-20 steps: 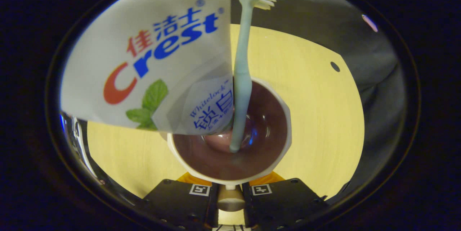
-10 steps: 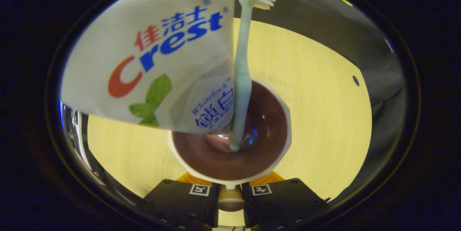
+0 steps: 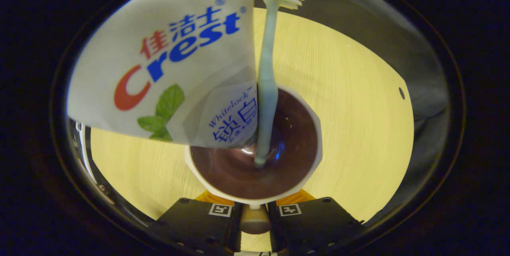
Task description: Put the toothbrush and toothpaste on the desktop into the cup, then pick up the cup and place it on the coaster on the desktop.
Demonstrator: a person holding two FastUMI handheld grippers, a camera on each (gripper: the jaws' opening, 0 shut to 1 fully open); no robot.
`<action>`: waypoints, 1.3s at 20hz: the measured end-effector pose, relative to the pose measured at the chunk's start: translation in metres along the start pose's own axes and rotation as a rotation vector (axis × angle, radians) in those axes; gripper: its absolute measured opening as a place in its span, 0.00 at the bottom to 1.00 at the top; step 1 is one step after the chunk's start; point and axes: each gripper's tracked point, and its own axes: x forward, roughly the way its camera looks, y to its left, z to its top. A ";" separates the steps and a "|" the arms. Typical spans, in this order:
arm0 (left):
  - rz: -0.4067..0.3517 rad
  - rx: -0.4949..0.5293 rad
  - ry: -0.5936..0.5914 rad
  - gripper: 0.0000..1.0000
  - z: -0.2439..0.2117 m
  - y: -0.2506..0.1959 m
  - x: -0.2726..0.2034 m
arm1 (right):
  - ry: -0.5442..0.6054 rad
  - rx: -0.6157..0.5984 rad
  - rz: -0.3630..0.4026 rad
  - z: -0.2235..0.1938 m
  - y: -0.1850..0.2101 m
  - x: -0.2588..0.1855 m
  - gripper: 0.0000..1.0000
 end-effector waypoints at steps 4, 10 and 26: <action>-0.011 0.016 -0.014 0.92 0.003 -0.005 -0.001 | -0.061 0.033 0.051 0.006 0.001 -0.012 0.36; -0.006 0.030 -0.012 0.92 0.002 -0.006 -0.001 | -0.097 0.067 0.094 0.003 -0.004 -0.026 0.78; 0.003 0.021 0.048 0.92 -0.014 -0.022 0.012 | -0.773 0.104 0.116 0.001 -0.097 -0.164 0.96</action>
